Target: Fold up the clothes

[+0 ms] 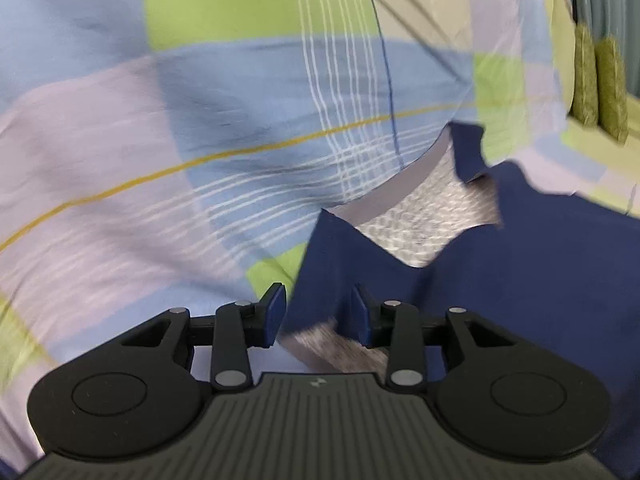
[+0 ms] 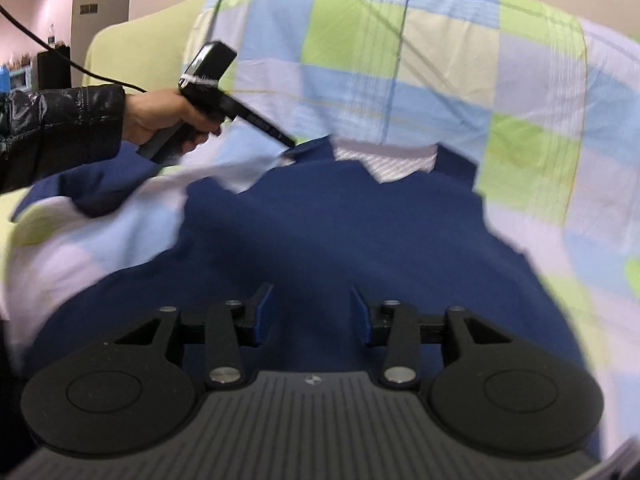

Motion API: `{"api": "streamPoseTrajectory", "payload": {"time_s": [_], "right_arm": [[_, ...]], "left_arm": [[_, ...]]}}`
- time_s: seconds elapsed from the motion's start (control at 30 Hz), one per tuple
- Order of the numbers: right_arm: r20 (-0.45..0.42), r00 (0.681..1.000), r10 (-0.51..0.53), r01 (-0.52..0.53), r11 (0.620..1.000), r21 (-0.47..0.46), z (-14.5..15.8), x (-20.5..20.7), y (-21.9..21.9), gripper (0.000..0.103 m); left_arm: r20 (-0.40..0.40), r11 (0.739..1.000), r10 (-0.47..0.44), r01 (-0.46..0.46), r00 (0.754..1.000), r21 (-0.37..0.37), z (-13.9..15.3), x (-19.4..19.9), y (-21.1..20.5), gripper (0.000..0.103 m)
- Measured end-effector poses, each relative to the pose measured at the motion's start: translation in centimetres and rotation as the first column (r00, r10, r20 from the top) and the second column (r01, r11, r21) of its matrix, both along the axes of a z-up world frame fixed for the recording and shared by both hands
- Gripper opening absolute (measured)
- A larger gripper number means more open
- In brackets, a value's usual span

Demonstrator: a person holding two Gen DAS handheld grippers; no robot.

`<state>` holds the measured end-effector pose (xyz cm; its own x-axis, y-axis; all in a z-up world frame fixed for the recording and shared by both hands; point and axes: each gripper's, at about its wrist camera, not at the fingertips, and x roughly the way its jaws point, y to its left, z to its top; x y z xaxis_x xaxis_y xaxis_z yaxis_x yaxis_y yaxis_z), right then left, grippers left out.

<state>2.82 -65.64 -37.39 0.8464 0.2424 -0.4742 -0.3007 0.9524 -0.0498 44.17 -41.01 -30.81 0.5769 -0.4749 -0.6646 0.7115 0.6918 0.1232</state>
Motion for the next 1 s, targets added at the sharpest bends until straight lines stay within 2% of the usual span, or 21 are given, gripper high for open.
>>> {"api": "streamPoseTrajectory", "payload": {"time_s": [0.1,0.17,0.2,0.23,0.27,0.3,0.37,0.43,0.5,0.63,0.8,0.9,1.0], "right_arm": [[0.021,1.0,0.006,-0.006,0.999,-0.037,-0.2,4.2,-2.3,0.043],[0.021,1.0,0.022,-0.02,0.997,-0.075,-0.6,8.1,-3.7,0.044],[0.015,1.0,0.027,-0.025,0.996,-0.091,-0.8,9.7,-4.1,0.044],[0.008,0.999,0.031,-0.03,0.994,-0.105,-1.1,11.3,-4.4,0.044],[0.003,1.0,0.031,-0.031,0.993,-0.111,-1.3,12.5,-4.6,0.044],[0.002,0.999,0.035,-0.035,0.993,-0.116,-1.5,13.5,-4.7,0.044],[0.01,0.999,0.041,-0.039,0.99,-0.132,-1.8,15.0,-4.8,0.044],[0.03,0.999,0.035,-0.029,0.985,-0.171,-2.0,16.7,-4.9,0.044],[0.033,0.999,0.016,-0.011,0.986,-0.167,-2.3,17.8,-5.3,0.044],[0.017,0.999,-0.049,0.051,0.993,-0.111,-3.2,21.5,-7.6,0.044],[0.026,0.996,-0.084,0.086,0.993,-0.081,-3.2,26.0,-10.0,0.044],[0.075,0.996,-0.054,0.067,0.98,-0.186,-3.5,28.7,-9.2,0.044],[0.15,0.987,0.048,0.02,0.905,-0.425,-4.5,30.2,-6.6,0.044]], "left_arm": [[0.016,0.995,-0.046,0.044,0.999,0.092,-0.9,0.2,-1.6,0.043],[0.076,0.969,-0.121,0.101,0.99,0.227,-1.7,-1.0,-2.9,0.021],[0.092,0.961,-0.131,0.103,0.987,0.258,-1.8,-1.2,-3.2,0.02],[0.133,0.949,-0.137,0.091,0.982,0.303,-1.9,-1.5,-3.6,0.009],[0.174,0.935,-0.144,0.076,0.974,0.346,-2.0,-1.8,-4.0,0.009],[0.198,0.931,-0.145,0.066,0.969,0.358,-1.9,-1.9,-4.1,0.009],[0.275,0.941,-0.12,0.021,0.954,0.338,-0.6,-1.5,-4.2,0.009],[0.313,0.948,-0.099,-0.007,0.945,0.319,0.3,-0.9,-4.5,0.009],[0.293,0.948,-0.094,-0.004,0.952,0.317,0.3,-0.3,-4.9,0.009],[0.291,0.928,-0.142,0.025,0.946,0.373,-1.1,-0.6,-5.4,0.009],[0.293,0.941,-0.146,0.042,0.945,0.335,-1.9,-1.1,-4.1,0.009],[0.307,0.945,-0.155,0.05,0.939,0.323,-2.0,-1.1,-3.9,0.009],[0.32,0.947,-0.16,0.054,0.934,0.317,-1.9,-1.1,-4.0,0.009]]}}
